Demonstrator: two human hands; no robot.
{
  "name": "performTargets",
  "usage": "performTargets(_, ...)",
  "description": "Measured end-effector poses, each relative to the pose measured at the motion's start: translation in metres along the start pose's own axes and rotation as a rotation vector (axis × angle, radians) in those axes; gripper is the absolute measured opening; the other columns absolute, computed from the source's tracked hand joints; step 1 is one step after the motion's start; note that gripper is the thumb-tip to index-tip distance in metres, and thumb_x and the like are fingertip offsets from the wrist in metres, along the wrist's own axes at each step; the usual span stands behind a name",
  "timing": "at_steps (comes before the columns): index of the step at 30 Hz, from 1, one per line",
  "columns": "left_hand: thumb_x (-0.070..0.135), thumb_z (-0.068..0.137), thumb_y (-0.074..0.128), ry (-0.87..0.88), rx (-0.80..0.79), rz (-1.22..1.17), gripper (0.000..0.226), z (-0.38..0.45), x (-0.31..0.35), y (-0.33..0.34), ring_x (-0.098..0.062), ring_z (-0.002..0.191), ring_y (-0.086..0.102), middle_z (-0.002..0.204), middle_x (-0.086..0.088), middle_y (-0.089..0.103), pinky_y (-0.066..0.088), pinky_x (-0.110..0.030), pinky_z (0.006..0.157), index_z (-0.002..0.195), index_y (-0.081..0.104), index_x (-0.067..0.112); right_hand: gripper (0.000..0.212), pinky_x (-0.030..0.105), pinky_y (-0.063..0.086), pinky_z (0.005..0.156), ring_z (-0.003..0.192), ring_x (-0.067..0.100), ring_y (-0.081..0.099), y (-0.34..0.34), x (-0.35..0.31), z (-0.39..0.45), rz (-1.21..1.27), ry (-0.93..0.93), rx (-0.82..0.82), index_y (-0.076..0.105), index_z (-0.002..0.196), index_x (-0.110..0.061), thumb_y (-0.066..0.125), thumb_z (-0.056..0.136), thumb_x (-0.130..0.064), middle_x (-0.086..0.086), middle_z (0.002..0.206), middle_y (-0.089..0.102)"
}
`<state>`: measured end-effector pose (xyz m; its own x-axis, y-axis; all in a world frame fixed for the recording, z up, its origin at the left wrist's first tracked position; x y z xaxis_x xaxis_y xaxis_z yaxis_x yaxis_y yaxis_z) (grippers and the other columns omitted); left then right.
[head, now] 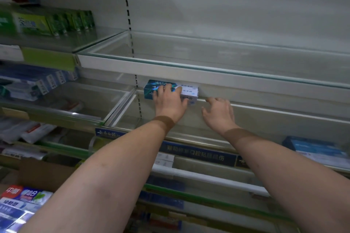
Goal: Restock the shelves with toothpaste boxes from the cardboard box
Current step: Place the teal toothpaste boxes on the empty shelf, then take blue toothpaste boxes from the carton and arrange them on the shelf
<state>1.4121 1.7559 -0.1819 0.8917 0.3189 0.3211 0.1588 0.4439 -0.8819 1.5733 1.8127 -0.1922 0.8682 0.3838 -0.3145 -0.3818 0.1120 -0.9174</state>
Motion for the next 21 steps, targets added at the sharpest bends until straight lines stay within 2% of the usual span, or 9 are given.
performTargets(6, 0.049, 0.097, 0.051, -0.097, 0.001, -0.019, 0.05, -0.032, -0.032, -0.044, -0.032, 0.133, 0.04, 0.145, -0.011, 0.05, 0.031, -0.043, 0.114, 0.14, 0.055, 0.024, 0.044, 0.038, 0.04, 0.099, 0.117, 0.032, 0.045, -0.006, -0.052, -0.02, -0.023, -0.11, -0.04, 0.058, 0.131, -0.021, 0.055, 0.09, -0.038, 0.009, 0.127, 0.058)
performTargets(9, 0.052, 0.099, 0.044, -0.154, -0.04, 0.046, 0.056, -0.055, -0.061, -0.073, -0.032, 0.14, 0.035, 0.153, -0.009, 0.044, 0.028, -0.042, 0.117, 0.149, 0.046, 0.026, 0.052, 0.039, 0.036, 0.104, 0.124, 0.031, 0.041, -0.007, -0.095, -0.037, -0.009, -0.216, -0.074, 0.051, 0.139, -0.027, 0.056, 0.089, -0.04, 0.006, 0.136, 0.053)
performTargets(12, 0.05, 0.096, 0.049, -0.211, -0.034, 0.04, 0.055, -0.085, -0.096, -0.105, -0.034, 0.131, 0.042, 0.145, -0.012, 0.05, 0.037, -0.042, 0.109, 0.145, 0.049, 0.025, 0.054, 0.039, 0.032, 0.109, 0.131, 0.028, 0.034, -0.004, -0.143, -0.059, 0.001, -0.279, -0.134, 0.045, 0.143, -0.028, 0.053, 0.092, -0.042, 0.003, 0.144, 0.046)
performTargets(14, 0.047, 0.095, 0.052, -0.254, 0.002, 0.042, 0.052, -0.113, -0.124, -0.125, -0.036, 0.125, 0.046, 0.136, -0.014, 0.055, 0.042, -0.044, 0.103, 0.14, 0.054, 0.021, 0.053, 0.039, 0.035, 0.107, 0.129, 0.03, 0.038, 0.002, -0.179, -0.081, 0.013, -0.366, -0.133, 0.049, 0.14, -0.025, 0.055, 0.09, -0.041, 0.005, 0.14, 0.049)
performTargets(17, 0.051, 0.094, 0.053, -0.371, 0.033, 0.021, 0.054, -0.158, -0.171, -0.149, -0.035, 0.127, 0.045, 0.138, -0.012, 0.054, 0.043, -0.047, 0.104, 0.139, 0.055, 0.021, 0.049, 0.041, 0.041, 0.104, 0.124, 0.034, 0.046, 0.013, -0.232, -0.118, 0.126, -0.45, -0.14, 0.057, 0.133, -0.021, 0.059, 0.087, -0.036, 0.01, 0.132, 0.057)
performTargets(21, 0.05, 0.094, 0.055, -0.53, 0.074, 0.021, 0.055, -0.218, -0.234, -0.18, -0.035, 0.128, 0.045, 0.139, -0.011, 0.053, 0.041, -0.045, 0.106, 0.141, 0.053, 0.022, 0.05, 0.042, 0.04, 0.105, 0.12, 0.035, 0.049, 0.036, -0.298, -0.173, 0.187, -0.571, -0.164, 0.059, 0.132, -0.02, 0.061, 0.086, -0.038, 0.011, 0.129, 0.06)
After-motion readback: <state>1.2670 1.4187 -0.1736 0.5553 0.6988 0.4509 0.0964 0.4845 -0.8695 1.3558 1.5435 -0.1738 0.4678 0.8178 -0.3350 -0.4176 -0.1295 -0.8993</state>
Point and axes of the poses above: each hand's wrist, its own z-axis towards the middle knuckle, its own y-axis out of the palm, x = y × z, the point moved 3 cm from there along z, towards the middle knuckle
